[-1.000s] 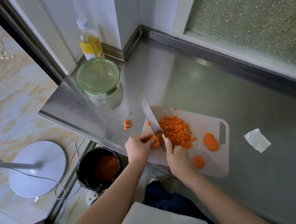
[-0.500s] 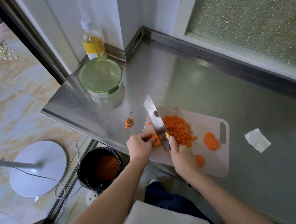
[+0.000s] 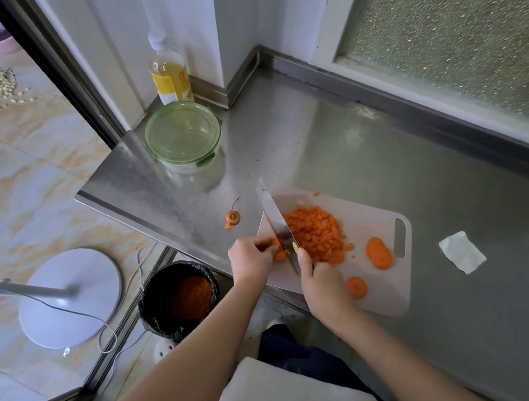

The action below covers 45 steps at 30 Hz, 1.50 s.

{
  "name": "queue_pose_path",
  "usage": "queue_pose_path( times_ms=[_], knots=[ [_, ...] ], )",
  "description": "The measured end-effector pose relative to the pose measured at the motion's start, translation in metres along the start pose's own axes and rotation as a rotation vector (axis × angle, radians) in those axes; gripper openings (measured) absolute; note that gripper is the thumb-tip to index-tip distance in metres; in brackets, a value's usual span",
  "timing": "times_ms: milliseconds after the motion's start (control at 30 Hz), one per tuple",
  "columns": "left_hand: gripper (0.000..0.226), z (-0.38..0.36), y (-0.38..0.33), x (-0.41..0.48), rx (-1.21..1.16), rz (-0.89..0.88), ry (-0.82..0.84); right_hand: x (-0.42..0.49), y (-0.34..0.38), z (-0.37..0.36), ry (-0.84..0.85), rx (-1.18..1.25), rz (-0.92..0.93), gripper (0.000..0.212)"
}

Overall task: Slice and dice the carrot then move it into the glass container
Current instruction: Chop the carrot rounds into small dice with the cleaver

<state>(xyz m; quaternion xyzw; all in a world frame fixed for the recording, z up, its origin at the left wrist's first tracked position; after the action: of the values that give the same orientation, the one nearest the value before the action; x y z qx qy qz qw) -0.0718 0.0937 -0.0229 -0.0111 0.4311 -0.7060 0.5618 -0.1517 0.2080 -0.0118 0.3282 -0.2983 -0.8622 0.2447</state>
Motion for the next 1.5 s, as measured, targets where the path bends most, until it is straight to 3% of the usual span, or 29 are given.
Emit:
queue_pose_path(
  times_ms=[800,1067,1500],
  knots=[
    [0.016,0.001,0.001,0.002,0.019,-0.019,-0.023,0.010,0.012,-0.013,-0.050,-0.067,0.101,0.064],
    [0.019,0.002,0.006,-0.007,-0.015,-0.083,-0.036,0.013,0.003,-0.013,0.057,-0.036,0.015,0.063],
    [0.014,-0.008,0.013,-0.011,-0.062,0.039,-0.072,0.017,-0.002,-0.010,0.004,-0.070,0.070,0.067]
  ],
)
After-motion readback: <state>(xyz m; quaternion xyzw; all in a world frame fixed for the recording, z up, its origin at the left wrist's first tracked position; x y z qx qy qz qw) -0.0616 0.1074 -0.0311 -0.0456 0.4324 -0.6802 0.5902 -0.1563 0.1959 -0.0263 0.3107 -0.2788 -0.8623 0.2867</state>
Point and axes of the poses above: each hand's wrist, its own x-axis towards the middle knuckle, its own z-axis out of the back of the hand, y = z × x, the point moved 4 cm from there along x, towards the middle knuckle, and after that the axes turned 10 degrees about x, right-handed, at the moved point
